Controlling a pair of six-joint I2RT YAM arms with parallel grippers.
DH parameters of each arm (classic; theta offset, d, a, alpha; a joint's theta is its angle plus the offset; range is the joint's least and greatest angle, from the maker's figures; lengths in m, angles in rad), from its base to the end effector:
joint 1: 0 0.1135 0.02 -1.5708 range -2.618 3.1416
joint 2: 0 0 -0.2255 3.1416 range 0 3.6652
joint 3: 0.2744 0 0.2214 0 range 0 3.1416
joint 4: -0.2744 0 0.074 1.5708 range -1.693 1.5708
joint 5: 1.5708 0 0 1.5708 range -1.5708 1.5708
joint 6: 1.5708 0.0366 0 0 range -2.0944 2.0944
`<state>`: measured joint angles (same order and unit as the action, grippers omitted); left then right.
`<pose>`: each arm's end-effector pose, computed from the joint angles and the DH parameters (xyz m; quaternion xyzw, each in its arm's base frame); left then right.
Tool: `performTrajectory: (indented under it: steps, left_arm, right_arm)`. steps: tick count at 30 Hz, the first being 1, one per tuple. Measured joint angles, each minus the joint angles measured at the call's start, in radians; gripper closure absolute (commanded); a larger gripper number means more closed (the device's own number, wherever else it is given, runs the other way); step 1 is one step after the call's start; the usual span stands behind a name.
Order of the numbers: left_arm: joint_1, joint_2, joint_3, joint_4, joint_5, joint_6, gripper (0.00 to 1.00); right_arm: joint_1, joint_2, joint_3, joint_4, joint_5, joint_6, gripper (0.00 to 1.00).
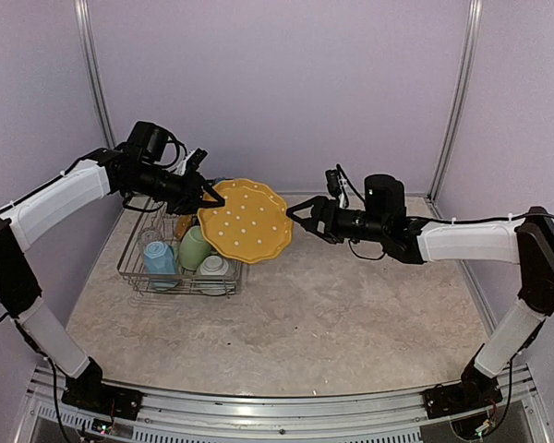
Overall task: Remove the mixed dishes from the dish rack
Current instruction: Pass from the left arm to the right
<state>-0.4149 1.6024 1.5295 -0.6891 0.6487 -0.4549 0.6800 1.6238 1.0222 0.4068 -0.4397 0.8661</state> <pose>0.2827 -0.1487 0.3120 0.1079 0.8737 -0.4228 0.2148 0.2598 0.2301 0.2468 -0.0678 0.7635 0.5533 0.3259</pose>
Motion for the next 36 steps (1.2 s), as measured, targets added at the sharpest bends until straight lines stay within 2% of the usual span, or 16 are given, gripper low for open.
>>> performTrajectory:
  steps: [8,12,16,19,26,32,36]
  left_arm:
    - [-0.026,0.045,-0.021,0.035,0.033,-0.013,1.00]
    - [-0.033,0.069,-0.021,0.033,0.033,-0.011,1.00]
    - [-0.030,0.086,-0.020,0.031,0.051,0.004,0.98]
    - [-0.016,0.088,-0.006,0.038,0.088,0.027,0.79]
    - [-0.030,0.088,0.007,0.024,0.092,0.035,0.31]
    - [-0.021,0.068,0.008,0.034,0.093,0.040,0.09]
    - [-0.003,0.019,0.008,0.047,0.079,0.043,0.06]
  right_arm:
    - [0.010,0.164,0.032,0.172,-0.080,0.124,0.50]
    - [0.019,0.214,0.042,0.222,-0.118,0.169,0.73]
    - [0.012,0.220,0.043,0.240,-0.140,0.222,0.90]
    - [0.003,0.220,0.044,0.293,-0.158,0.266,1.00]
    - [0.005,0.215,0.000,0.354,-0.156,0.268,1.00]
    - [-0.031,0.174,-0.115,0.337,-0.167,0.260,1.00]
    - [-0.105,0.098,-0.211,0.292,-0.164,0.248,1.00]
